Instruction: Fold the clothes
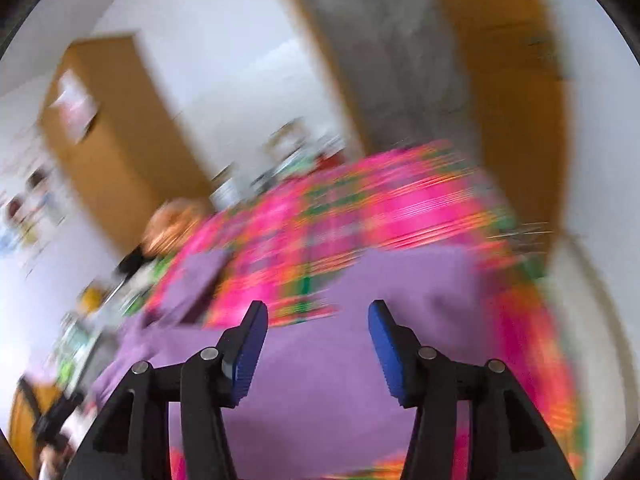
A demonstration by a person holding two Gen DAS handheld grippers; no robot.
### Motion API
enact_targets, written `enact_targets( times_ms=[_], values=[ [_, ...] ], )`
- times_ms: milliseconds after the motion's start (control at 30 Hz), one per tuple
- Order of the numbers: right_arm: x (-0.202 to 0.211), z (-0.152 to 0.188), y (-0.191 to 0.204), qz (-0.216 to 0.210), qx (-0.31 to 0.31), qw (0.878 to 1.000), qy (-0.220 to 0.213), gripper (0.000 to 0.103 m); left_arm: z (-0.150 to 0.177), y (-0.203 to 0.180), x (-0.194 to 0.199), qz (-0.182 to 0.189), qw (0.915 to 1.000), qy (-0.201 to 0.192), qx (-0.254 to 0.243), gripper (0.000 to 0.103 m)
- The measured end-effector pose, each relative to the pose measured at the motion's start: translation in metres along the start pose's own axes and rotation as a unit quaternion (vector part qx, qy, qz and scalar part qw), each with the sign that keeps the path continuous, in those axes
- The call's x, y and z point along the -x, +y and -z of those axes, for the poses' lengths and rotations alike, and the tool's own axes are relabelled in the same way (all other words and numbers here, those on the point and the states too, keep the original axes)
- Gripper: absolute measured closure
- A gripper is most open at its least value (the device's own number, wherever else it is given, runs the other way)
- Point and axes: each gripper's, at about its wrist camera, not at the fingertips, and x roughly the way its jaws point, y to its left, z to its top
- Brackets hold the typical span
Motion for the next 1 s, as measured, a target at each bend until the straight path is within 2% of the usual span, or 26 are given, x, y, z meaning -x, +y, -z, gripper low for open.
enact_targets(
  times_ms=[100, 233, 367, 500, 600, 667, 767, 867, 1000],
  values=[
    [-0.071, -0.009, 0.041, -0.053, 0.035, 0.996, 0.062, 0.049, -0.014, -0.003, -0.018, 0.006, 1.0000, 0.003, 0.002, 0.078],
    [-0.152, -0.019, 0.074, -0.086, 0.036, 0.989, 0.117, 0.049, -0.027, -0.015, -0.049, 0.019, 0.9994, 0.027, 0.001, 0.078],
    [-0.235, -0.034, 0.094, -0.097, 0.016, 0.983, 0.153, 0.049, -0.032, -0.034, -0.071, 0.042, 0.9981, 0.044, -0.011, 0.078],
    [-0.287, -0.038, 0.099, -0.096, -0.007, 0.980, 0.174, 0.049, -0.027, -0.052, -0.086, 0.056, 0.9963, 0.056, -0.033, 0.078],
    [-0.318, -0.043, 0.105, -0.101, -0.017, 0.977, 0.186, 0.050, -0.021, -0.058, -0.097, 0.050, 0.9954, 0.071, -0.042, 0.078],
    [-0.326, -0.048, 0.111, -0.103, -0.011, 0.978, 0.183, 0.052, -0.018, -0.059, -0.102, 0.043, 0.9951, 0.076, -0.046, 0.078],
    [-0.330, -0.053, 0.122, -0.099, 0.006, 0.980, 0.175, 0.094, -0.015, -0.058, -0.105, 0.036, 0.9950, 0.081, -0.046, 0.078],
    [-0.313, -0.060, 0.134, -0.099, 0.036, 0.983, 0.148, 0.096, -0.013, -0.060, -0.101, 0.031, 0.9952, 0.078, -0.050, 0.078],
    [-0.238, -0.077, 0.139, -0.107, 0.069, 0.990, 0.065, 0.096, -0.010, -0.065, -0.095, 0.031, 0.9952, 0.073, -0.058, 0.078]
  ],
)
